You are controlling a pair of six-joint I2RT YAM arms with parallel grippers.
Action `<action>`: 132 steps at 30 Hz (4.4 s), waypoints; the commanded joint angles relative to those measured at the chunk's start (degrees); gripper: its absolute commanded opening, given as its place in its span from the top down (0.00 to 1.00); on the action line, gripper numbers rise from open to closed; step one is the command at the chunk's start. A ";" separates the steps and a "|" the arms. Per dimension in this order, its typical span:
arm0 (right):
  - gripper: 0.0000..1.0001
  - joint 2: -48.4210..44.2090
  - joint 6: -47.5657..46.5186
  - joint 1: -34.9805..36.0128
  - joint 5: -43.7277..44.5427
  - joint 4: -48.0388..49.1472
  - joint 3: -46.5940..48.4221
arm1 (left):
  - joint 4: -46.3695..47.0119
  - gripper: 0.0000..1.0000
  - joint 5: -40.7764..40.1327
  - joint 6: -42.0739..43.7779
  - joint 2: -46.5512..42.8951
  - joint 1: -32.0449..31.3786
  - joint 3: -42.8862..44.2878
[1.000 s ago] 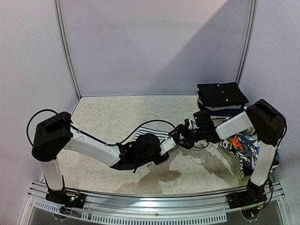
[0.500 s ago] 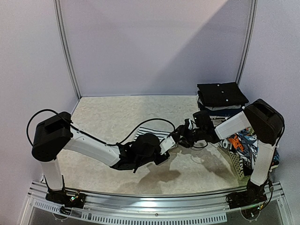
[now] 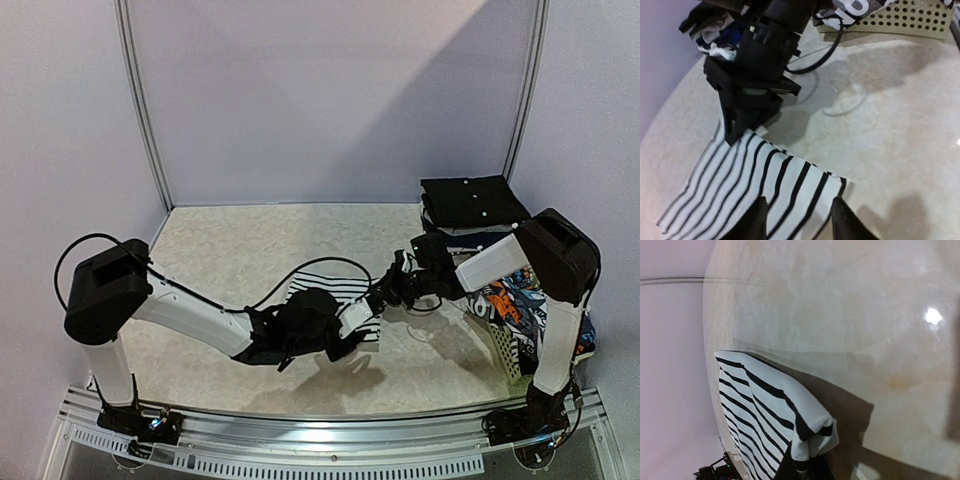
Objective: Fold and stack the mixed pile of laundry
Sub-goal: Pass from the left arm to the right, then place the square-folded tank top at the corner of the board.
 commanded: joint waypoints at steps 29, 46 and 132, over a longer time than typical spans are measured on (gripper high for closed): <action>1.00 -5.46 -23.08 -0.89 10.58 -25.24 8.91 | -9.11 0.69 12.46 -23.69 2.10 5.45 -1.62; 1.00 -12.38 -42.59 -0.90 23.63 -39.26 14.66 | -12.57 0.00 -0.38 -24.34 -18.54 5.10 -13.27; 1.00 -1.37 -77.87 -19.03 47.50 -57.94 67.20 | -11.91 0.04 -5.67 -26.52 -24.75 4.83 -23.29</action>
